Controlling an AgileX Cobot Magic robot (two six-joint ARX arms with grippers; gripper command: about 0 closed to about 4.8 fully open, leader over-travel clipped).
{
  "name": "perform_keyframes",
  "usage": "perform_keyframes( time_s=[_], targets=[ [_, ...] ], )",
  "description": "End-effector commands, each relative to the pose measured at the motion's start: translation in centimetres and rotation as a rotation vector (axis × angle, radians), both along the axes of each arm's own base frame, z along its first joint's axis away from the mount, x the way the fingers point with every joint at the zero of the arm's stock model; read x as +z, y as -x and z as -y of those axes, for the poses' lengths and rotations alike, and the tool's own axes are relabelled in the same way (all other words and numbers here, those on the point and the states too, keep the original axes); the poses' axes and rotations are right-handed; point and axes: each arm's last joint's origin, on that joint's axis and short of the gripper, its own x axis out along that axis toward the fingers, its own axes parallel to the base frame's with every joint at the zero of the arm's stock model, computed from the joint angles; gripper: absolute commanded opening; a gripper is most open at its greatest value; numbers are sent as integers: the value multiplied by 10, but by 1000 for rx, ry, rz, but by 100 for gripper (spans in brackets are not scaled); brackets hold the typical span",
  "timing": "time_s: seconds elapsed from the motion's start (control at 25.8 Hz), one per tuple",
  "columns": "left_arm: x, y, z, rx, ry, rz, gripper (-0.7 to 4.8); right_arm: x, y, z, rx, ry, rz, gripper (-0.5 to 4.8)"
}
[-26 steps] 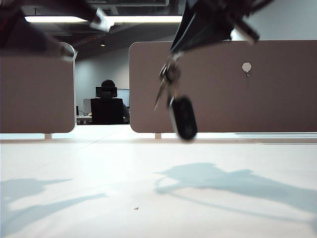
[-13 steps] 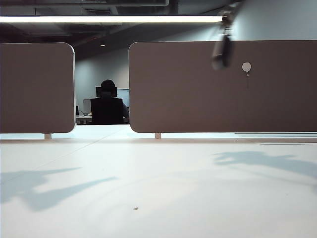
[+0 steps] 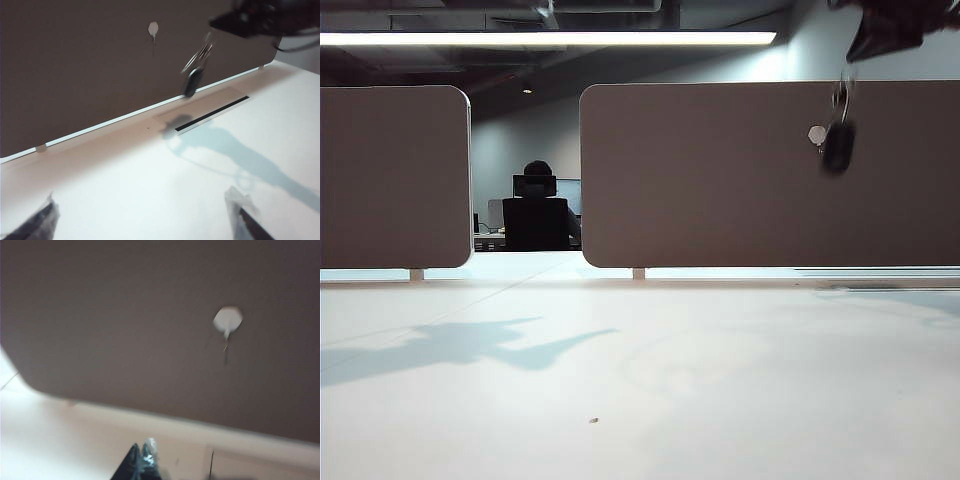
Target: Hang the bunch of keys on the hook.
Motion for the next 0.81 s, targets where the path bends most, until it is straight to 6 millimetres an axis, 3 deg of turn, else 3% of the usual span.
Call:
perform_keyframes(
  time_s=[0.04,0.19,0.35,0.54,0.7,0.74,0.81],
  targets=[
    [-4,-8,6,-1,4,20,479,-5,-33,4,22,15,39,-6],
    [-13,-17,12,-1,-16,19,479,-18,-74,6,19,23,55,-6],
    [-17,-20,13,16,-44,24,479,-27,-98,6,16,23,27,-6],
    [-17,-22,11,28,-48,31,479,-36,-97,8,-10,108,-43,-6],
    [-18,-25,8,32,-50,25,479,-53,-92,17,-24,108,-212,-4],
    [-18,-25,8,32,-51,24,479,-62,-93,18,-30,110,-266,12],
    [-19,-25,8,32,-56,17,479,-73,-93,20,-14,144,-326,109]
  ],
)
